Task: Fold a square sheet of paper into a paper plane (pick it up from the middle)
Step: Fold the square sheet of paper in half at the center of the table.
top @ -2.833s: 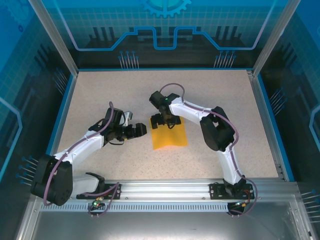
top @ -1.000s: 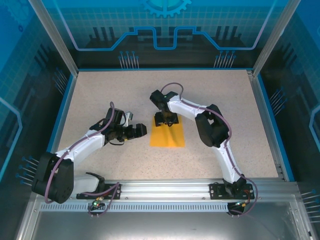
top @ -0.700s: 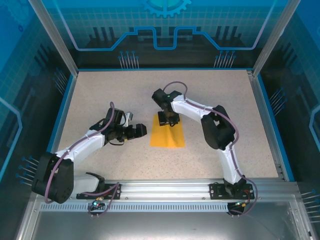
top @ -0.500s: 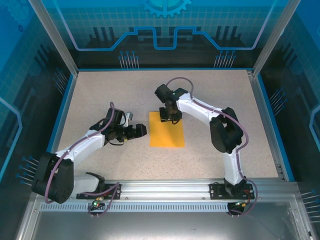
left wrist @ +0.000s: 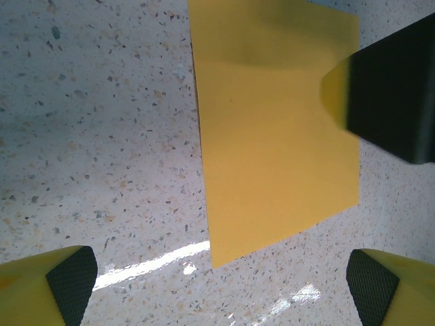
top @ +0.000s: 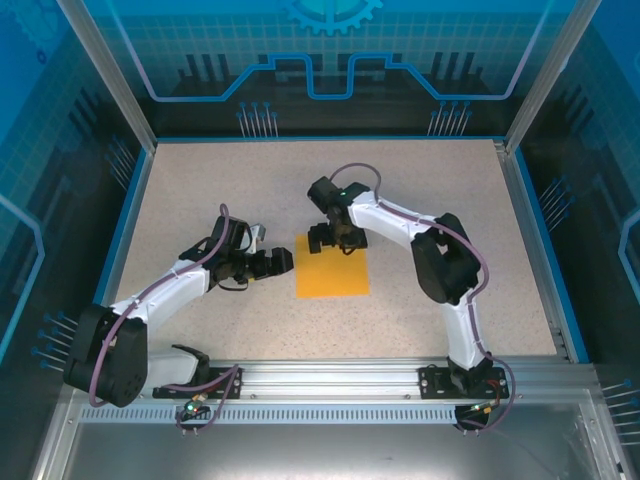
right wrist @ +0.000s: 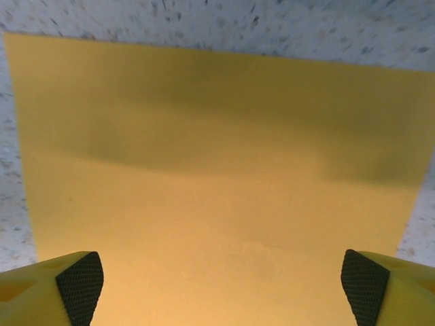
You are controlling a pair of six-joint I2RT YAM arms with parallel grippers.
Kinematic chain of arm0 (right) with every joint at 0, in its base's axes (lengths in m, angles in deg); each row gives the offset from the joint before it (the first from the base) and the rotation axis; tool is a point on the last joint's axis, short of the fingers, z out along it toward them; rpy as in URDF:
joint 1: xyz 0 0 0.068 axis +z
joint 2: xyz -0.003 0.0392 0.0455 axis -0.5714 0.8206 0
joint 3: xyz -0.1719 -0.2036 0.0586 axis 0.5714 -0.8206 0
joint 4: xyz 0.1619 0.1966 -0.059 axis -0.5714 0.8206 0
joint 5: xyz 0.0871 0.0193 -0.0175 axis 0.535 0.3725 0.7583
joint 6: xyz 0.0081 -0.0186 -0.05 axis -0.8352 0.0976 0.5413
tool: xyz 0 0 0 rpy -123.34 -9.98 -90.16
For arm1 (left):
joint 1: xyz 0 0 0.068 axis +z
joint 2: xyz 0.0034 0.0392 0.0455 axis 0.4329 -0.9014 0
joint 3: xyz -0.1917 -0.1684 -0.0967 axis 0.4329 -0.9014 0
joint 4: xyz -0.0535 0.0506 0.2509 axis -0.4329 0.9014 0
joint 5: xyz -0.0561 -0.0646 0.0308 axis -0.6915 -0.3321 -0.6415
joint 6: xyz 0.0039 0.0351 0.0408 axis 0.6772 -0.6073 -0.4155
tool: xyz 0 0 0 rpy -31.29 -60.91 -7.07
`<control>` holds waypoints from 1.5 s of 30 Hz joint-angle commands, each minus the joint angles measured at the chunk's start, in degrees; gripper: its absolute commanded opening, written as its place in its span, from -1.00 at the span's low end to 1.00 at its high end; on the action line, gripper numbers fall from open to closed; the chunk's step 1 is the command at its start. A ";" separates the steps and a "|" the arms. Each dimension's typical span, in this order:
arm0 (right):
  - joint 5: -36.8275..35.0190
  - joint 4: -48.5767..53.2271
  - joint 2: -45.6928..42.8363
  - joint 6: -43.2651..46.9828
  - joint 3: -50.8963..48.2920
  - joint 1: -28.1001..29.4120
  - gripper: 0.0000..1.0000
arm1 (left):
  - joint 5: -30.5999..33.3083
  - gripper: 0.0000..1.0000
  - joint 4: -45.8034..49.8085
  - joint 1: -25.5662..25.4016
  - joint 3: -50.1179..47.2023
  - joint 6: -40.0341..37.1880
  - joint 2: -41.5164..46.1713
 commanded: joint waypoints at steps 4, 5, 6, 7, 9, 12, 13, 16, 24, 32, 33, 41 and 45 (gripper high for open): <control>-0.62 0.80 5.93 -2.84 -0.37 2.72 0.99 | 0.72 0.97 1.16 -0.49 1.26 -1.44 0.81; -1.08 0.73 6.75 -3.16 -0.60 3.16 0.99 | 0.81 0.97 1.24 -0.43 1.26 -1.47 0.79; -1.29 0.81 7.47 -3.39 -0.88 3.50 0.99 | 0.77 0.97 1.21 -0.45 1.19 -1.57 0.79; -1.29 0.38 8.30 -3.82 -1.58 3.58 0.99 | 0.85 0.97 1.16 -0.45 1.14 -1.50 0.79; -0.65 -0.65 9.65 -4.53 -3.03 3.58 0.97 | 0.82 0.97 1.06 -0.49 1.19 -1.50 0.70; 0.56 -1.96 10.43 -4.90 -4.56 3.59 0.86 | 0.85 0.97 1.23 -0.49 1.24 -1.64 0.79; 0.77 -2.33 10.19 -4.99 -4.88 3.62 0.81 | 0.87 0.97 1.25 -0.45 1.19 -1.76 0.80; 0.67 -2.44 8.61 -4.69 -4.55 3.54 0.59 | 0.81 0.97 1.31 -0.47 1.41 -1.68 0.70; -0.35 -0.86 4.01 -3.68 -1.70 2.93 0.02 | 1.14 0.97 2.33 -0.43 1.81 -1.67 1.35; 0.14 -1.76 -4.03 -2.89 -3.10 2.49 -0.32 | 1.73 0.97 2.82 -0.47 1.74 -1.71 1.93; 0.43 -2.13 -5.33 -3.02 -3.69 2.35 -0.31 | 1.82 0.97 2.78 -0.41 1.69 -1.70 1.89; 13.39 -14.15 -16.96 -4.47 -14.59 -1.90 -0.35 | 1.43 0.97 2.45 -0.47 2.55 -1.15 1.44; 27.35 -28.55 -22.07 -8.59 -25.18 -6.23 -0.30 | 0.79 0.97 2.15 -0.49 2.75 -0.41 2.06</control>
